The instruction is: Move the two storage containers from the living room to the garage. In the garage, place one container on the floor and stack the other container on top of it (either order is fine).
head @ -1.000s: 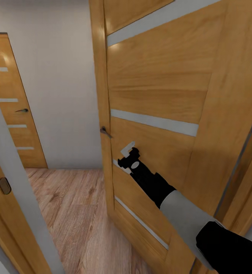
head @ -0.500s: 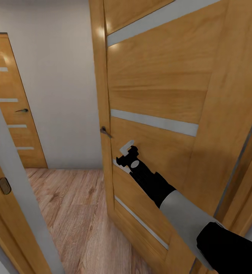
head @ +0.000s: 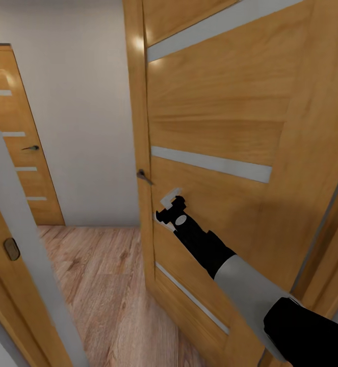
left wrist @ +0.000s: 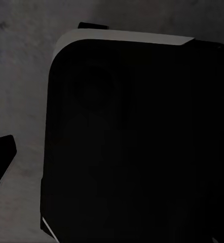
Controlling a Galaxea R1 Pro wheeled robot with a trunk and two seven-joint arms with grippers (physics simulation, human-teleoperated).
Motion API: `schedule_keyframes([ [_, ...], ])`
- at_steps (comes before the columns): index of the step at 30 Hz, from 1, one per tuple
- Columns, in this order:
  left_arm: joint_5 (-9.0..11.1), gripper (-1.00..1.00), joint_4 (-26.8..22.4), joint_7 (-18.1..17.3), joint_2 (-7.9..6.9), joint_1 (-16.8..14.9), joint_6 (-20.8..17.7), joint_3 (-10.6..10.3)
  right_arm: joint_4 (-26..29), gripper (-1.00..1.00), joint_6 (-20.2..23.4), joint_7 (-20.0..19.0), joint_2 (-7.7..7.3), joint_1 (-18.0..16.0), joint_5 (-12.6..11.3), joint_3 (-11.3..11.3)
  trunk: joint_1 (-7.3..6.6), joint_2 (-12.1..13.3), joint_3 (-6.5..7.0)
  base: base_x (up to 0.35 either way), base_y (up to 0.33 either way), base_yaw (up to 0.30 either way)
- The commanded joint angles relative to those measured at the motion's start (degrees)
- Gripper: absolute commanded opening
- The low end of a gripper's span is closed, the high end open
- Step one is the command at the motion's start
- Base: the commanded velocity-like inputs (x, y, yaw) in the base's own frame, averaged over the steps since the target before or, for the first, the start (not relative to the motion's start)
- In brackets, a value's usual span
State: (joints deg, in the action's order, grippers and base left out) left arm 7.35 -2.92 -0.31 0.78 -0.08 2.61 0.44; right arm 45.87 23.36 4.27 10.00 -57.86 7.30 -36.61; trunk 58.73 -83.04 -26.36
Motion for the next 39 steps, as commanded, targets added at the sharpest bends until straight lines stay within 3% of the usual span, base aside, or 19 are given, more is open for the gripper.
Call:
schedule_keyframes([
  [1, 0.50, 1.00, -0.03, -0.04, 0.01, -0.01, 0.12, 0.00, 0.06, 1.00, 0.43, 0.15, 0.00, -0.06, 0.54, -0.17, 0.00, -0.03, -0.06, 0.000, 0.229, 0.000],
  [25, 0.47, 1.00, -0.06, -0.04, 0.01, -0.01, 0.12, 0.00, 0.12, 1.00, 0.45, 0.29, 0.00, -0.06, 0.55, -0.13, 0.00, -0.03, -0.06, 0.000, 0.027, 0.002],
  [39, 0.47, 1.00, -0.07, -0.05, 0.01, -0.01, 0.12, 0.00, 0.01, 1.00, 0.59, 0.22, 0.00, -0.06, 0.43, -0.04, 0.00, -0.03, -0.06, 0.000, 0.000, 0.099],
])
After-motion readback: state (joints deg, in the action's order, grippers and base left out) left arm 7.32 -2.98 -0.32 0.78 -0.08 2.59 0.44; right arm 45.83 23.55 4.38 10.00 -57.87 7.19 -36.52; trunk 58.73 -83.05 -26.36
